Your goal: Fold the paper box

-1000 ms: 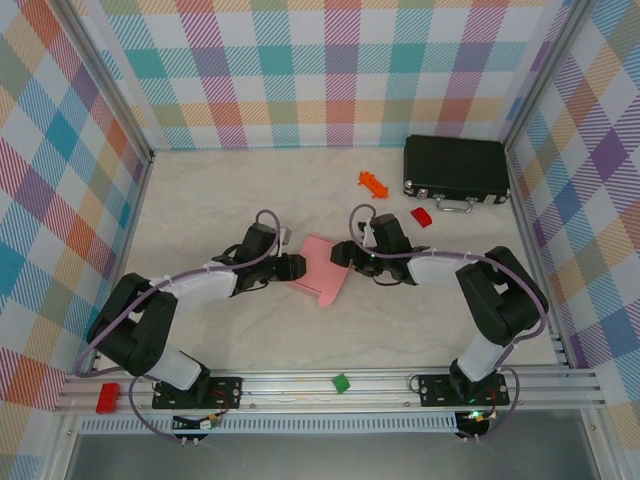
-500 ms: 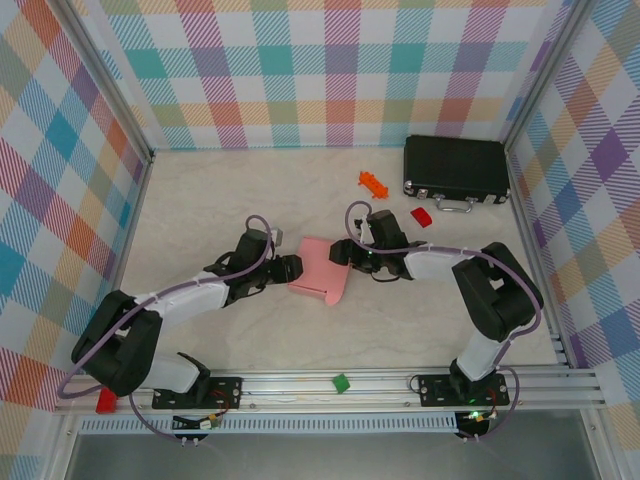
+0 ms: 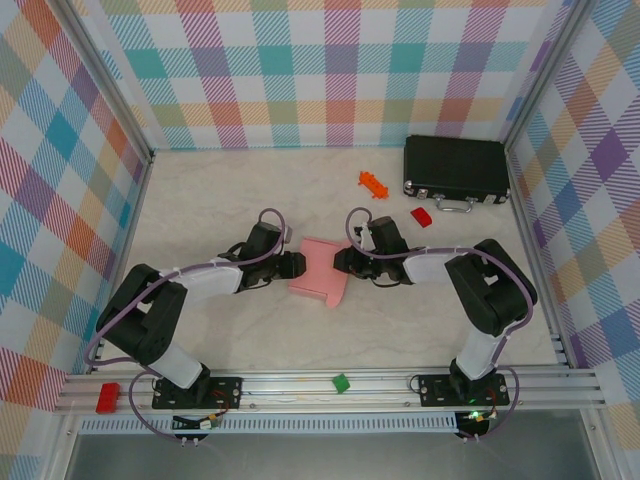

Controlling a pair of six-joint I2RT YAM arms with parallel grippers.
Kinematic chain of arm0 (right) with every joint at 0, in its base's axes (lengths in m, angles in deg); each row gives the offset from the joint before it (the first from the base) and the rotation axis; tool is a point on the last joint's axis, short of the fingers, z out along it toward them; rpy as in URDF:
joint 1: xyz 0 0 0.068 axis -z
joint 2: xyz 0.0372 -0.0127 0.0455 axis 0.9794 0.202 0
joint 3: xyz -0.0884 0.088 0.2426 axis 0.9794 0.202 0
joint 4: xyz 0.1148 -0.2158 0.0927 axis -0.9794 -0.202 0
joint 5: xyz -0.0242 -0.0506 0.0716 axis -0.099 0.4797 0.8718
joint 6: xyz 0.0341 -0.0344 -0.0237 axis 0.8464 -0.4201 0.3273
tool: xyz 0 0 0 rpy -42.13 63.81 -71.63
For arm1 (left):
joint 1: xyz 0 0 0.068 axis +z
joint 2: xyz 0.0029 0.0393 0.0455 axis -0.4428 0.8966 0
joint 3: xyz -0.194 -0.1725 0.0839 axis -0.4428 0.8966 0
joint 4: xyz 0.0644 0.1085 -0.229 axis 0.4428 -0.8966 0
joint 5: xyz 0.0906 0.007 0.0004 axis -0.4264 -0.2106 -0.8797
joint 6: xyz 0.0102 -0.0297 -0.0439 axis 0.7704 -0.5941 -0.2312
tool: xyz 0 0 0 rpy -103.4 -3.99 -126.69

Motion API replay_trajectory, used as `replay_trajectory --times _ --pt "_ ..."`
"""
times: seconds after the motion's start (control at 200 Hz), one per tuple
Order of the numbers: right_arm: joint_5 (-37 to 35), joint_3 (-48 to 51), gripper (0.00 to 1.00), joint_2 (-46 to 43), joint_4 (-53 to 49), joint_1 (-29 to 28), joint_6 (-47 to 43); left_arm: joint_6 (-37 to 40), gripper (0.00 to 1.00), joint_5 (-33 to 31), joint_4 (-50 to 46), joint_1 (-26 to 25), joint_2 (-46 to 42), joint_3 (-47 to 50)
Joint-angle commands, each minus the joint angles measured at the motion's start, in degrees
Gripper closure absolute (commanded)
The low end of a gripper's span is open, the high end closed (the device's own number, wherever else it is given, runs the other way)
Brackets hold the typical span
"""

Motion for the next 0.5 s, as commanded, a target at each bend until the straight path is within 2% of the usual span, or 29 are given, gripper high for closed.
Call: replay_trajectory --times 0.0,0.215,0.495 --pt "2.38 0.89 0.7 2.29 2.09 -0.13 0.6 -0.03 0.63 0.14 0.64 0.38 2.21 -0.06" --pt "6.7 -0.07 0.7 2.58 5.94 -0.13 1.64 -3.79 0.65 0.34 5.49 1.53 2.37 4.02" --pt "8.24 -3.0 0.69 -0.03 4.54 -0.18 0.78 -6.78 0.65 4.95 11.12 4.13 2.95 7.1"
